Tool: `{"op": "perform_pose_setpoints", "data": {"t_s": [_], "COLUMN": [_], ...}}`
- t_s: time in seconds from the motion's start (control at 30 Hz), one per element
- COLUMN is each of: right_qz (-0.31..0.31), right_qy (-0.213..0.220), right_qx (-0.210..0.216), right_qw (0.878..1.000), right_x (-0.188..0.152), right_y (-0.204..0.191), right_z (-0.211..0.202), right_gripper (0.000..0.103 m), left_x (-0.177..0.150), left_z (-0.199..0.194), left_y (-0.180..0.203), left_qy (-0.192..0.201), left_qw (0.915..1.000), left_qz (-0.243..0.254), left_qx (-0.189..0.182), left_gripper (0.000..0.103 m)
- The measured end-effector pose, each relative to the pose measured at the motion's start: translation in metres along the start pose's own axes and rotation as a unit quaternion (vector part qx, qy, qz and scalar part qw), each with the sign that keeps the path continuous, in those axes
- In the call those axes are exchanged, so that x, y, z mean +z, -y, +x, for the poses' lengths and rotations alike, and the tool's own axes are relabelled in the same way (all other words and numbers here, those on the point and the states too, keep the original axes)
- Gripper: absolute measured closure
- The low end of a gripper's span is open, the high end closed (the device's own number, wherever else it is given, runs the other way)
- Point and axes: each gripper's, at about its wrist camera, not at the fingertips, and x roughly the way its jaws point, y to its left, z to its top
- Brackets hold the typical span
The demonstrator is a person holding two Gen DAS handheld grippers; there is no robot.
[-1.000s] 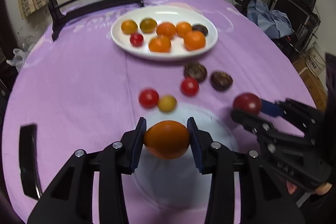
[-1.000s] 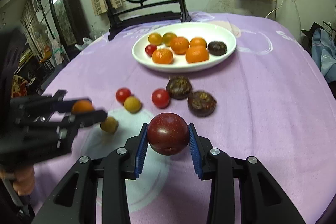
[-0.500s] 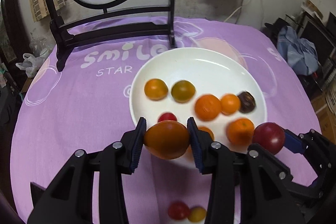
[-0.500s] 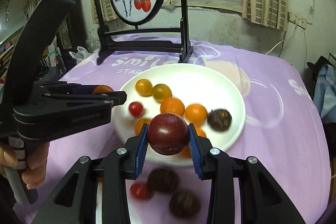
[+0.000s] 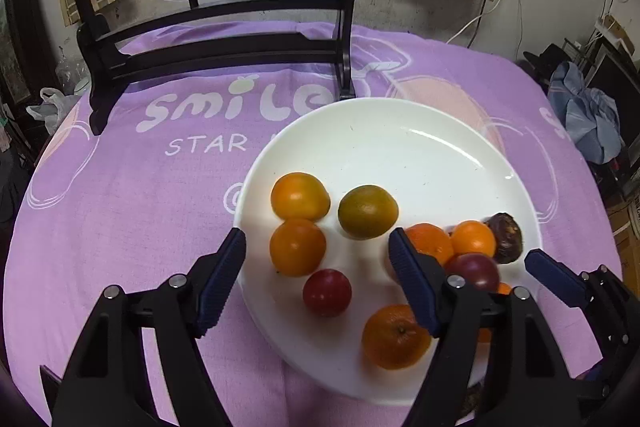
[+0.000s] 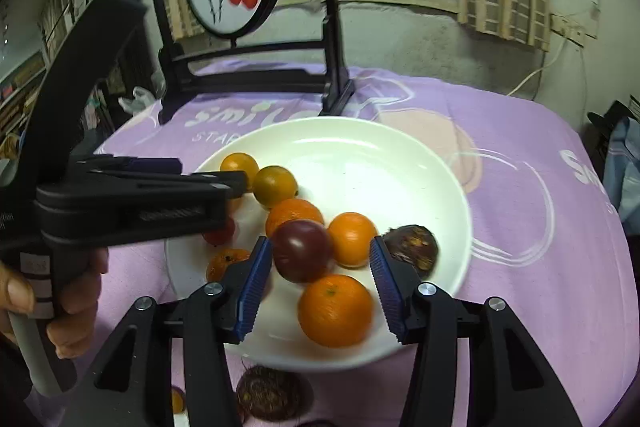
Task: Organize fruits
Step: 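Lower both fruits onto the plate and open both tools, then withdraw both open tools from the plate toward the fruit pile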
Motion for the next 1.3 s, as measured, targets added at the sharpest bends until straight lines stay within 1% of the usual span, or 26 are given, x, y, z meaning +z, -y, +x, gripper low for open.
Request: {"op": "perform_pose_setpoints", "data": {"t_s": [0.03, 0.13, 0.33, 0.37, 0.43, 0.5, 0.57, 0.6, 0.67, 0.73, 0.83, 0.97, 1.0, 1.07, 1.1, 1.2, 1.27, 1.3], "right_qz": [0.004, 0.019, 0.042, 0.042, 0.036, 0.028, 0.024, 0.024, 0.02, 0.009, -0.001, 0.006, 0.009, 0.017, 0.02, 0.028, 0.031, 0.034], "right_qy": [0.002, 0.007, 0.006, 0.002, -0.008, -0.01, -0.014, -0.017, -0.03, -0.034, -0.039, -0.045, -0.045, -0.048, -0.048, -0.049, -0.052, -0.052], "right_qx": [0.003, 0.015, 0.026, 0.02, -0.007, -0.013, -0.016, -0.017, -0.031, -0.046, -0.05, -0.05, -0.05, -0.05, -0.05, -0.044, -0.04, -0.038], "right_qw": [1.0, 1.0, 0.999, 0.999, 0.999, 0.999, 0.999, 0.999, 0.999, 0.998, 0.998, 0.998, 0.998, 0.997, 0.997, 0.997, 0.997, 0.997], "right_x": [-0.001, -0.009, -0.039, -0.044, -0.057, -0.068, -0.077, -0.08, -0.087, -0.095, -0.104, -0.116, -0.118, -0.122, -0.124, -0.129, -0.131, -0.132], "right_y": [0.002, 0.007, 0.011, 0.01, 0.007, 0.004, 0.0, -0.001, -0.007, -0.014, -0.02, -0.022, -0.021, -0.021, -0.02, -0.02, -0.02, -0.019], "right_z": [-0.004, -0.019, -0.053, -0.057, -0.064, -0.071, -0.079, -0.082, -0.086, -0.091, -0.095, -0.098, -0.098, -0.098, -0.098, -0.096, -0.094, -0.093], "right_gripper": [0.052, 0.051, 0.045, 0.042, 0.04, 0.039, 0.038, 0.035, 0.033, 0.033, 0.033, 0.033, 0.033, 0.033, 0.033, 0.033, 0.033, 0.033], "left_x": [-0.001, -0.009, -0.043, -0.052, -0.071, -0.088, -0.105, -0.111, -0.126, -0.137, -0.155, -0.174, -0.178, -0.186, -0.189, -0.194, -0.197, -0.198], "left_z": [-0.006, -0.024, -0.061, -0.066, -0.075, -0.081, -0.085, -0.086, -0.088, -0.089, -0.086, -0.079, -0.078, -0.075, -0.075, -0.073, -0.071, -0.072], "left_y": [-0.001, -0.005, -0.009, -0.009, -0.007, -0.006, -0.007, -0.009, -0.013, -0.015, -0.012, -0.009, -0.008, -0.006, -0.005, -0.003, -0.002, 0.0], "left_qy": [0.001, 0.005, 0.02, 0.022, 0.024, 0.022, 0.012, 0.007, -0.003, -0.012, -0.026, -0.043, -0.048, -0.056, -0.057, -0.065, -0.064, -0.057], "left_qw": [1.0, 0.9999, 0.9996, 0.9997, 0.9997, 0.9996, 0.9997, 0.9997, 0.9998, 0.9998, 0.9995, 0.9987, 0.9985, 0.9979, 0.9977, 0.997, 0.9968, 0.9967], "left_qz": [-0.004, -0.01, -0.009, -0.006, 0.005, 0.017, 0.023, 0.023, 0.016, 0.012, 0.018, 0.021, 0.023, 0.031, 0.035, 0.039, 0.042, 0.05], "left_qx": [-0.002, -0.012, -0.016, -0.01, -0.001, 0.001, 0.0, -0.002, -0.007, -0.014, -0.007, -0.016, -0.016, -0.009, -0.008, -0.017, -0.022, -0.03], "left_gripper": [0.031, 0.023, 0.021, 0.02, 0.019, 0.019, 0.019, 0.019, 0.019, 0.019, 0.019, 0.019, 0.021, 0.027, 0.028, 0.038, 0.049, 0.058]}}
